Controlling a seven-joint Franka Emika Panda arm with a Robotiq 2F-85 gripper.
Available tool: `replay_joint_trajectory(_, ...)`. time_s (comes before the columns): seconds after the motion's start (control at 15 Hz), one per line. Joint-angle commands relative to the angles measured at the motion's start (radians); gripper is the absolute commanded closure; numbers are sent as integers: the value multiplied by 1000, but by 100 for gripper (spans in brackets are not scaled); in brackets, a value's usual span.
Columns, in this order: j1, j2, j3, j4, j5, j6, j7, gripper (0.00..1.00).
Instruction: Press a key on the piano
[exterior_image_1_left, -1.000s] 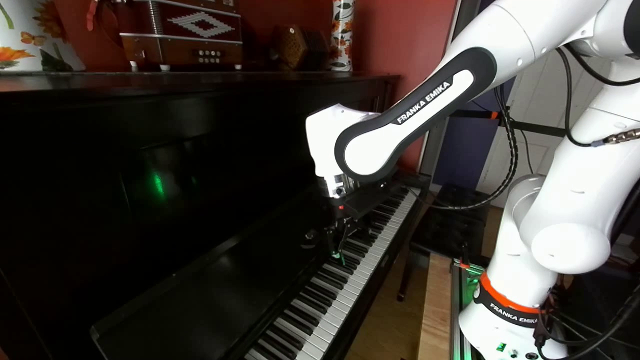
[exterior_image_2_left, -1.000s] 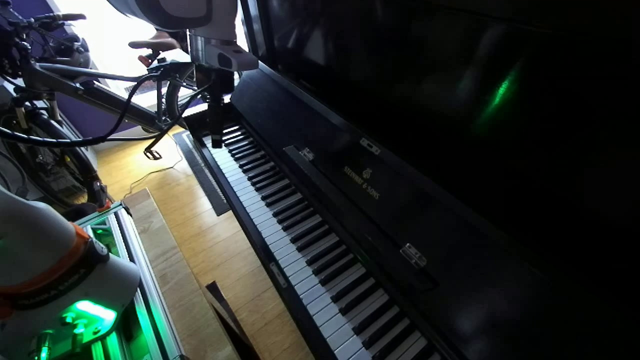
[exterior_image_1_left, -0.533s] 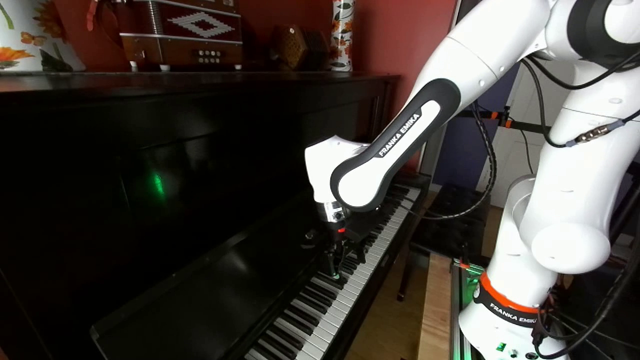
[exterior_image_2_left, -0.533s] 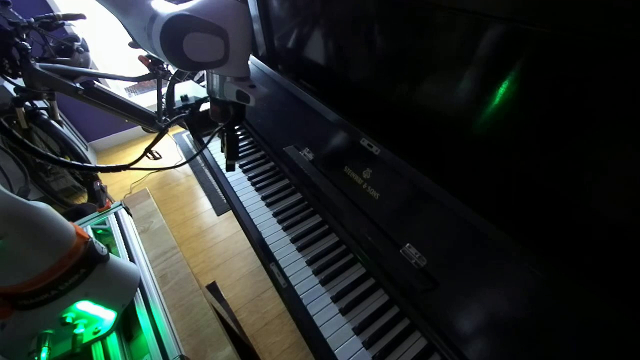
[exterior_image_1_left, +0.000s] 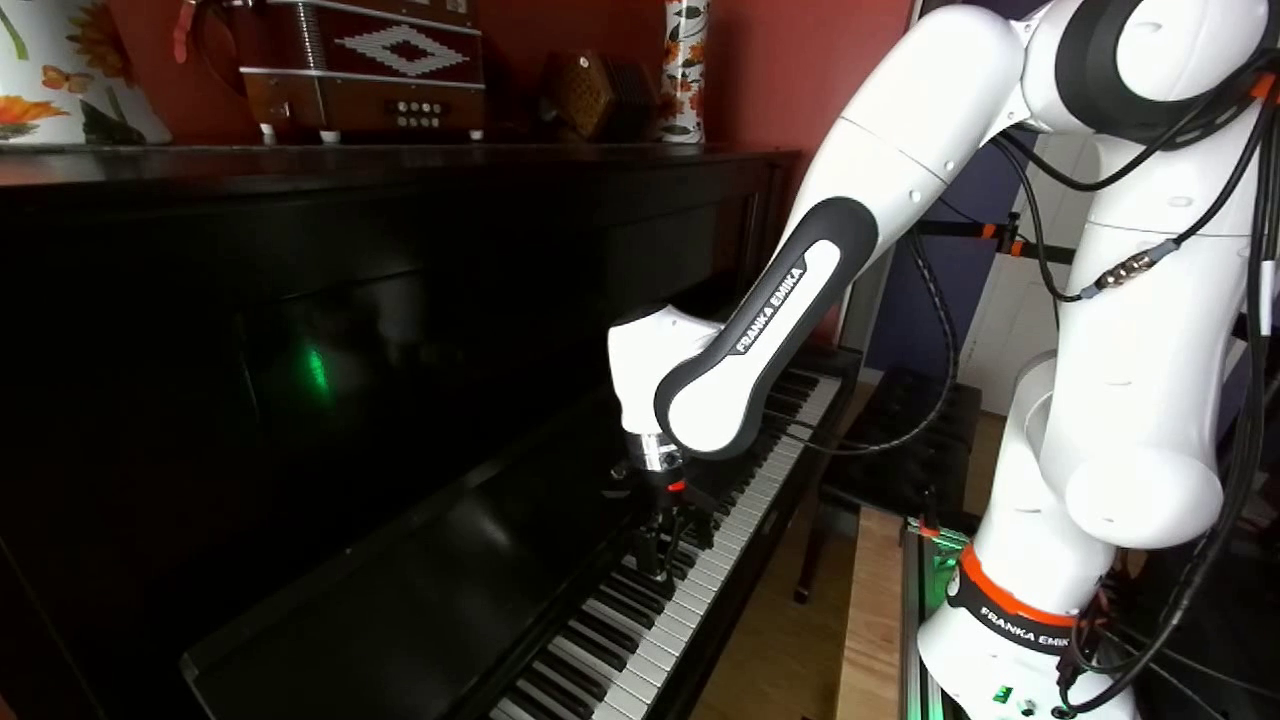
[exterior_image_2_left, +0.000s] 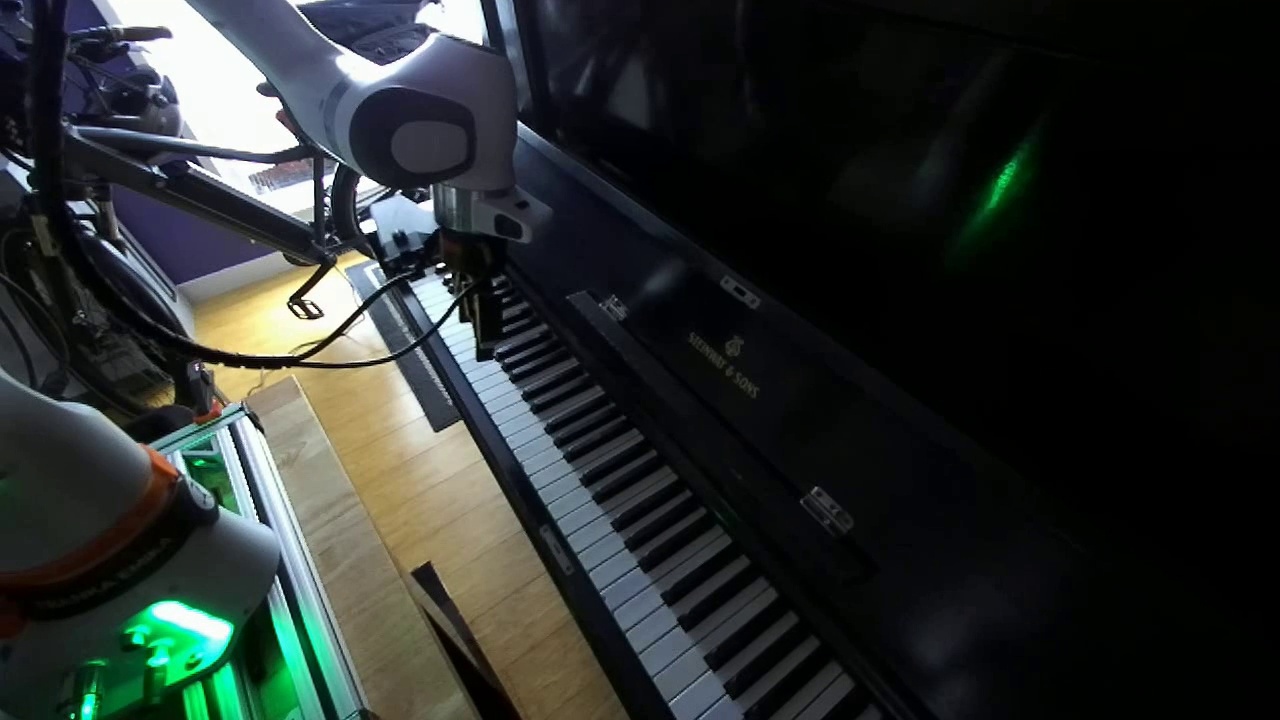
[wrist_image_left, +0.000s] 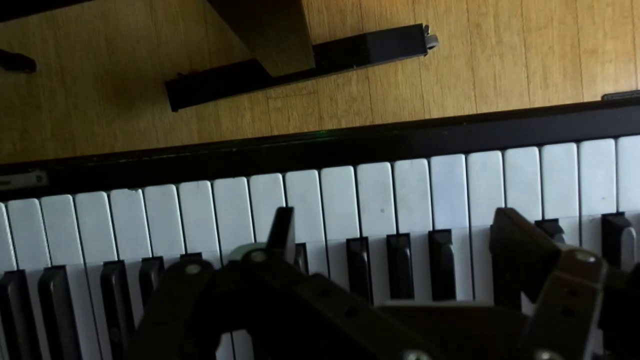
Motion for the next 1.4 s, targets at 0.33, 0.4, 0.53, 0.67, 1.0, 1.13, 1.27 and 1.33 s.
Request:
replay_joint_trajectory(0.33, 29, 40, -26, 4, 29, 162, -38, 26)
replay_joint_trajectory(0.4, 31, 48, -25, 4, 34, 184, -48, 34)
replay_joint_trajectory(0.53, 36, 66, -19, 4, 53, 228, -66, 50)
replay_joint_trajectory(0.67, 40, 87, -13, 8, 87, 259, -83, 67)
replay_joint_trajectory(1.0, 54, 140, -11, 18, 105, 323, -98, 100)
replay_joint_trajectory(1.13, 60, 161, -15, 23, 95, 350, -98, 100)
replay_joint_trajectory(1.27, 65, 180, -17, 28, 89, 366, -95, 100)
replay_joint_trajectory(1.33, 66, 188, -16, 29, 90, 373, -97, 100)
